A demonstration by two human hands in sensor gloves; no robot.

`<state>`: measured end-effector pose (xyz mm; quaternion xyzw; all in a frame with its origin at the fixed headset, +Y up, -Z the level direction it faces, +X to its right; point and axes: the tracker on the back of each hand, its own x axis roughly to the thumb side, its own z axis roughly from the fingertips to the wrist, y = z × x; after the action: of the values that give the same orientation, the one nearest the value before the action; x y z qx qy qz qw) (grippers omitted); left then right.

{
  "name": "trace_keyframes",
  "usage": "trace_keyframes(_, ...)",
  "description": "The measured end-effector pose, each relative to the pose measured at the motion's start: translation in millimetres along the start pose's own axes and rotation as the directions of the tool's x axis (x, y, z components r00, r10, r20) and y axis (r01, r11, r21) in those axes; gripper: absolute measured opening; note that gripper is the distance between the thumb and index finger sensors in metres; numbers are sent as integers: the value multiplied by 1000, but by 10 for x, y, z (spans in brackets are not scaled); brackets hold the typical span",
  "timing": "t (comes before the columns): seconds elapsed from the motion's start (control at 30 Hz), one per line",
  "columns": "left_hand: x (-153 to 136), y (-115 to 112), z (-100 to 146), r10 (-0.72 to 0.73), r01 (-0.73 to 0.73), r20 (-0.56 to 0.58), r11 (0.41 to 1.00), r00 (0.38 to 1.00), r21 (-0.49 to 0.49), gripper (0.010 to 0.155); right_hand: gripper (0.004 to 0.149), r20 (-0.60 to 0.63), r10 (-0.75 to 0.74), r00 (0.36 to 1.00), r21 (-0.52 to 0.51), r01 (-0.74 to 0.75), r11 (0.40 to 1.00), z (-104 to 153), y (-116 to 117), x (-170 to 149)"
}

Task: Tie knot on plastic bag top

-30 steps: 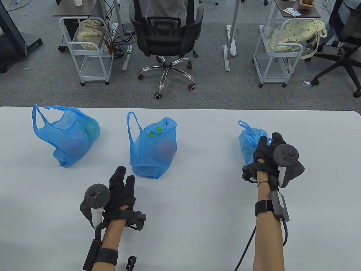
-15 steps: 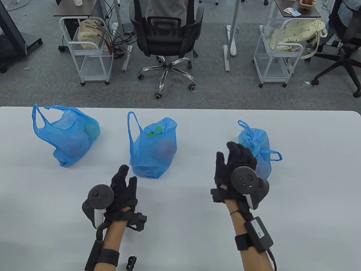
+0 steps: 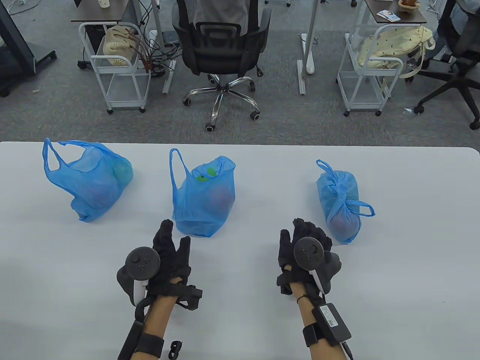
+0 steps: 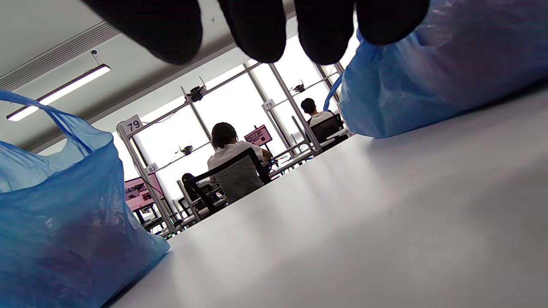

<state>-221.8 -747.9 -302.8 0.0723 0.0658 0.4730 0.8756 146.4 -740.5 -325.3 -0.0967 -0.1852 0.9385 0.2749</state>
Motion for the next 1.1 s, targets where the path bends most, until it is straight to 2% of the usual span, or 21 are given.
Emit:
trace_keyframes(0.1,70,-16,-63,-39,41,-63,999,997,28,73,56,-21,-27,999,-3,27,1000,-38,-58,-52)
trace_keyframes(0.2,175,-64,-154,22,-14,-172,999,985,48,78,56,-51,-68,996,7,68,998,-52,-91,-95)
trace_keyframes(0.3,299,-169,-272,20,-9,-238,999,971,47,84,55,-68,-106,992,22,108,994,-54,-101,-98)
trace_keyframes(0.53,508,-330,-653,-89,123,-306,988,948,93,98,55,-46,-124,991,36,126,991,-44,-109,-35)
trace_keyframes(0.73,546,-479,-913,-141,191,-377,976,916,100,106,55,-26,-107,994,59,109,992,-42,-77,-2)
trace_keyframes(0.87,493,-512,-1038,-218,298,-408,944,887,144,94,55,-4,-88,996,71,88,994,-33,-58,32)
trace_keyframes(0.97,461,-495,-1091,-249,343,-402,922,881,180,76,55,14,-77,997,79,76,994,-28,-33,66)
trace_keyframes(1.07,457,-477,-1123,-256,345,-383,921,887,182,66,55,29,-69,997,89,67,994,-27,-5,88)
trace_keyframes(1.1,462,-467,-1128,-263,351,-374,917,889,190,56,54,31,-69,997,92,66,994,-27,3,89)
